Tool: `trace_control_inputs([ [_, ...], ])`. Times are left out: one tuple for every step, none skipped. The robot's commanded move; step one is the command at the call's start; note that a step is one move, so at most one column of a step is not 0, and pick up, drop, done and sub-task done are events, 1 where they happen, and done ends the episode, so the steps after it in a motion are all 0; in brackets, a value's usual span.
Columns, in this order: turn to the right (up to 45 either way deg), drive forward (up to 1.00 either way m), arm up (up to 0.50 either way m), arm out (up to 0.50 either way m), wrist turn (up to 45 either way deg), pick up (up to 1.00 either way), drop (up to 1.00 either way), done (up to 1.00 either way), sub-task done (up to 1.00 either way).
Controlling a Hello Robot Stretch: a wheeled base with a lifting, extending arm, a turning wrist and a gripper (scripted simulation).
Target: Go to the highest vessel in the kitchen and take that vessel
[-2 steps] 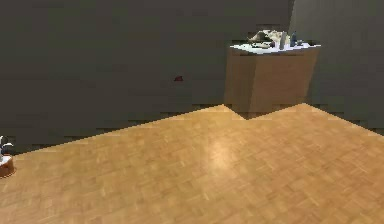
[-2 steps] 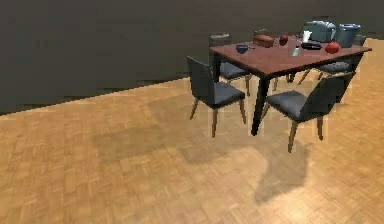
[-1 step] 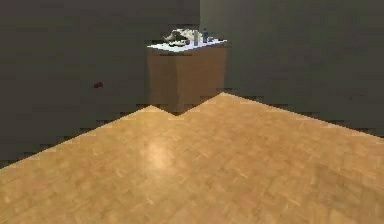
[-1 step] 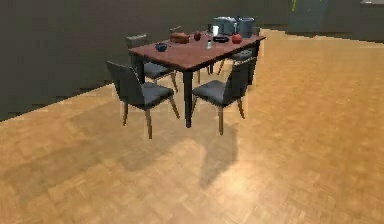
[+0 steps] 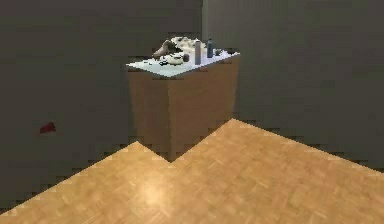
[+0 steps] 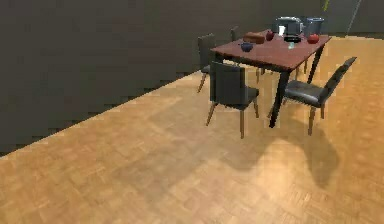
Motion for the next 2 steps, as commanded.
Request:
trace_control_inputs([
  [0.0,1.00,0.00,0.00,0.0,0.00,0.00,0.00,0.00],
  [18.0,0.00,0.00,0.00,0.0,0.00,0.00,0.00,0.00],
])
